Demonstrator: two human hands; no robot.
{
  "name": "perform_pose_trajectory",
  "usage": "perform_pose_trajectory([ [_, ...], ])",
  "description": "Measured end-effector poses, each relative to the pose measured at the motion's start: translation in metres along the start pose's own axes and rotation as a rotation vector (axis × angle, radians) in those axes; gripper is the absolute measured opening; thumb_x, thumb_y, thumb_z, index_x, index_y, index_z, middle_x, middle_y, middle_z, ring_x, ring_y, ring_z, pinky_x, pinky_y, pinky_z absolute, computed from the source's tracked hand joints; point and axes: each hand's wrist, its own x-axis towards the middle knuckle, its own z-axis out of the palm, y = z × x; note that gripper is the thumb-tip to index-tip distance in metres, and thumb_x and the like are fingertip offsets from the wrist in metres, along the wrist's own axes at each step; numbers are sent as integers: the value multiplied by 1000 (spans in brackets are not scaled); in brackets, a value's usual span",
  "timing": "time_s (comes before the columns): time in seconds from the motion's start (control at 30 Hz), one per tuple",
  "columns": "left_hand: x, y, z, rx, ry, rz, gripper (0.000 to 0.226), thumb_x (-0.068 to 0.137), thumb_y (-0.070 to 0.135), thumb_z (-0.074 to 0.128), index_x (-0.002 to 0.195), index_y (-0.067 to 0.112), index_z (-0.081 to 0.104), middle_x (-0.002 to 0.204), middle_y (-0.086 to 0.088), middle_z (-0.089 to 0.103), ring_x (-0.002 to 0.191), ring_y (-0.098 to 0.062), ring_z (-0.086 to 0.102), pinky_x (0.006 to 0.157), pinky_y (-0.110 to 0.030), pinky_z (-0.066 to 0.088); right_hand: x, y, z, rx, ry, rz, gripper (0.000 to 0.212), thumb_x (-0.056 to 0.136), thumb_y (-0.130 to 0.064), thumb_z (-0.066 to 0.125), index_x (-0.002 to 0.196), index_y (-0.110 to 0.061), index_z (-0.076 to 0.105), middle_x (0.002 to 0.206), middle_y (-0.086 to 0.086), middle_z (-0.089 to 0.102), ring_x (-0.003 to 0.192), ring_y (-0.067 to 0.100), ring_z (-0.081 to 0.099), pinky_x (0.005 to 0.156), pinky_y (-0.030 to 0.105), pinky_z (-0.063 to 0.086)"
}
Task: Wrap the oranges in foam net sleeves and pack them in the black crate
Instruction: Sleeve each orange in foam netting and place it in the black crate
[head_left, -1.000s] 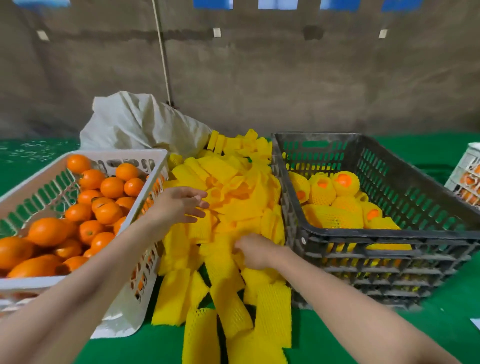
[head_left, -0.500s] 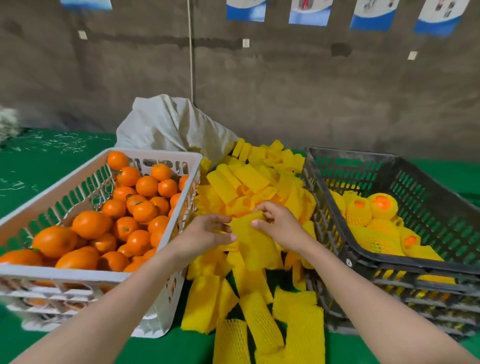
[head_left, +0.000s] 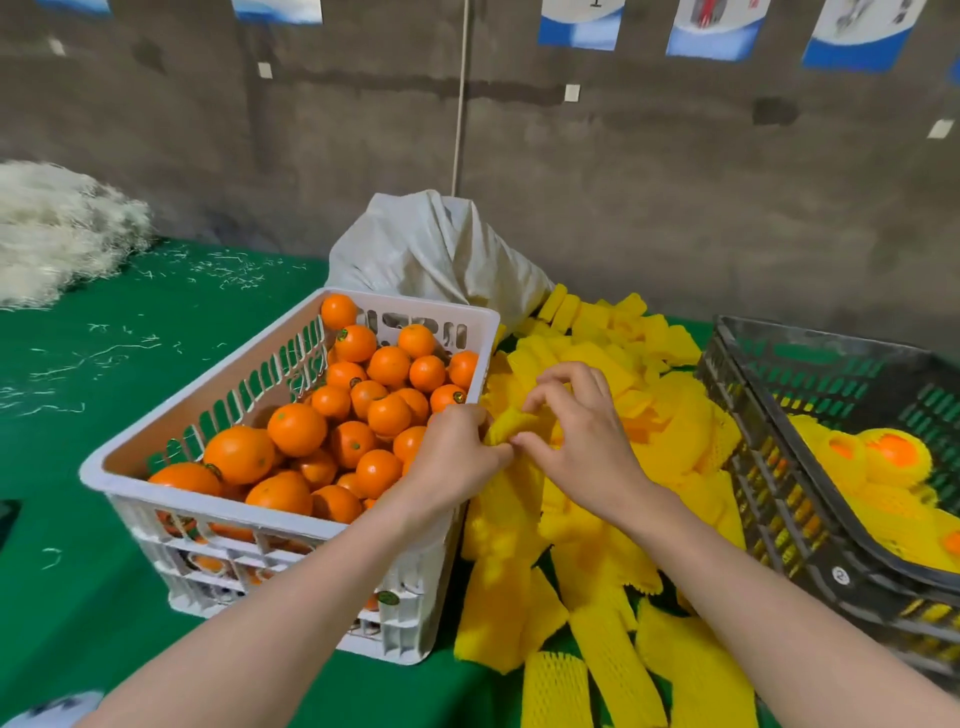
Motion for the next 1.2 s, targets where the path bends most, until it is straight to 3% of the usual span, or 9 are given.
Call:
perform_pose_trajectory([
  [0.13,10,-13,-23,-124,-10,-45,34,79,20,74,60,14,46,55,3,40,50,-8,36,46,-21,23,16,-21,12,-79,157,-76,25,65,-18,80,73,-7,58,81,9,57,81,30,54,68,39,45],
  [0.37,51,-40,-56,-731,-127,-426,32,95,32,49,68,19,63,76,-1,64,79,-19,58,73,-35,44,46,-24,18,74,67,49,22,82,-14,68,81,-17,46,79,4,54,80,28,52,77,34,35],
  [0.47,59,-69,-38,-118,-407,-297,14,93,15,55,97,4,62,99,-17,63,91,-29,62,79,-41,52,47,-21,15,75,26,60,24,83,-14,67,82,-18,43,78,0,51,80,25,52,81,36,37],
  [0.57,64,-89,-12,407,-585,-144,37,92,31,58,120,6,57,122,-15,60,110,-30,57,92,-40,48,45,-14,10,69,-6,87,21,83,-14,67,83,-17,46,79,-4,51,80,16,50,82,31,33],
  [0.73,63,-103,4,634,-624,-150,58,81,40,69,125,10,47,124,-9,54,110,-27,56,81,-34,49,38,-7,-4,271,-52,144,20,83,-1,63,82,-12,46,73,-12,43,71,-8,44,69,4,34],
  [0.8,63,-105,3,635,-602,-165,58,80,42,71,122,10,46,119,-7,54,105,-25,56,73,-29,45,35,-5,-8,352,-98,201,20,84,2,61,83,-12,46,76,-12,43,73,-6,44,72,5,35],
  [0.93,67,-105,-5,417,-542,-311,60,79,34,75,126,13,43,118,-6,53,96,-20,54,69,-26,48,27,-2,-13,480,-231,322,24,86,3,57,85,-19,48,86,-13,47,90,6,48,71,11,37],
  [1.1,68,-104,-30,-270,-372,-524,60,80,1,72,128,21,43,125,-13,44,114,-36,50,79,-45,52,20,0,-16,525,-276,387,25,85,9,52,95,-13,57,102,3,57,107,18,51,104,30,36],
  [1.2,64,-89,-48,-710,-286,-446,57,78,-9,68,119,28,53,129,-10,40,114,-34,49,77,-44,55,20,-5,-18,644,-244,415,29,83,14,47,86,-13,59,84,4,58,83,15,52,81,28,42],
])
